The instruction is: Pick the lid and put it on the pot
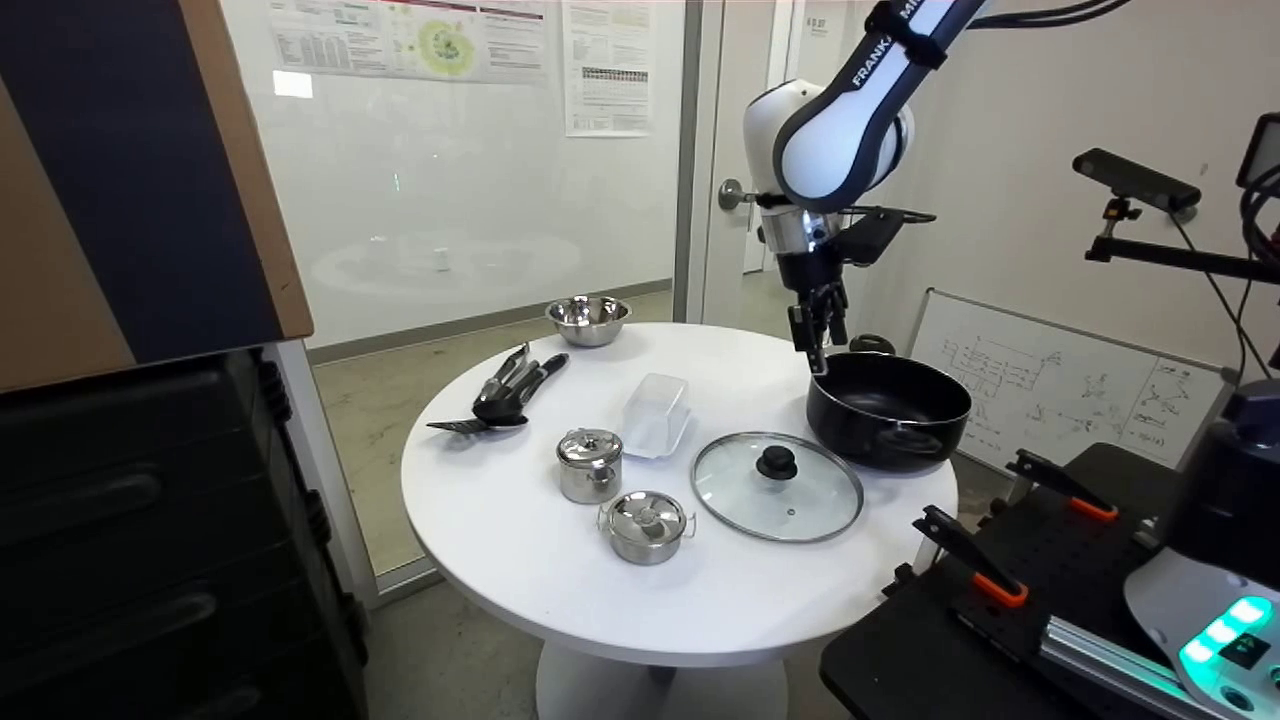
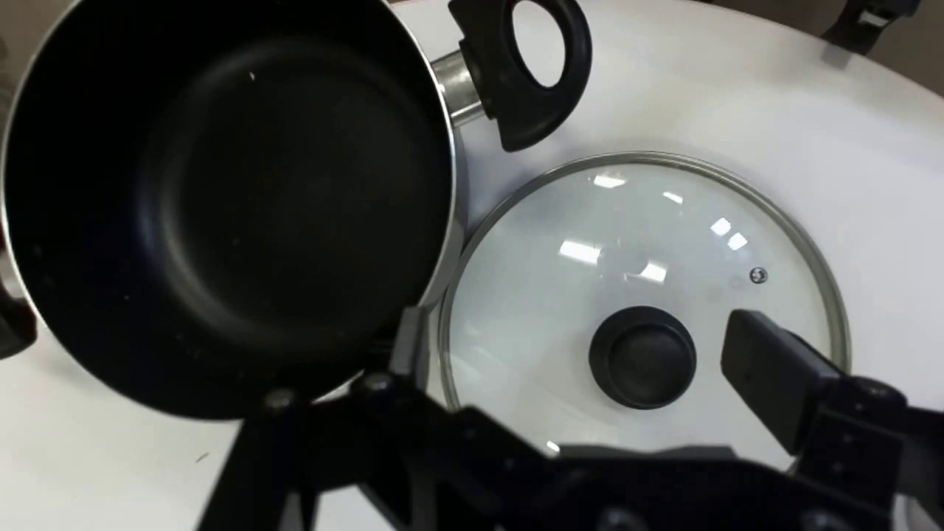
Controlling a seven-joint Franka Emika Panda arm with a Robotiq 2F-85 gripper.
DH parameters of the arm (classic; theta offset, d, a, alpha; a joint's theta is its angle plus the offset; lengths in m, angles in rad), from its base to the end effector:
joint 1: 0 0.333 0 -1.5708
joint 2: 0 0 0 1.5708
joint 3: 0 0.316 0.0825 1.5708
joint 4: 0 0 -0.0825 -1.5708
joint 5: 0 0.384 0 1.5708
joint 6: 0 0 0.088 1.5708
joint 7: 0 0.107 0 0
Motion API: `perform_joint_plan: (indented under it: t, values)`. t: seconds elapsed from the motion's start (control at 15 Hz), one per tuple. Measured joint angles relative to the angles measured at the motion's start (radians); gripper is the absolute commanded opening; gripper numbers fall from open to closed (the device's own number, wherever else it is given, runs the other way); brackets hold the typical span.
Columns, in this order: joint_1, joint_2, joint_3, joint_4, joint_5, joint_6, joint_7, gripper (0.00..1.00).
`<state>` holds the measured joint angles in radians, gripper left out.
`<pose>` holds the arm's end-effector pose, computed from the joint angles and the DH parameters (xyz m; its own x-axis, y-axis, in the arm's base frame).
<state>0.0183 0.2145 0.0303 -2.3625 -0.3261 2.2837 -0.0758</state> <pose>0.4772 0.0161 0.2167 0.8905 0.3257 -0.3177 0.3843 -0.9123 0.1417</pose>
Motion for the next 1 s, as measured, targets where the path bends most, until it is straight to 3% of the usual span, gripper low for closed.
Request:
perform_joint_plan:
  t: [0.53,1.0]
  values:
    - [0.003,0.042,-0.012,0.039,-0.012,-0.010,0.020,1.00]
    - [0.048,0.158,0.027,0.050,-0.008,0.027,0.005,1.00]
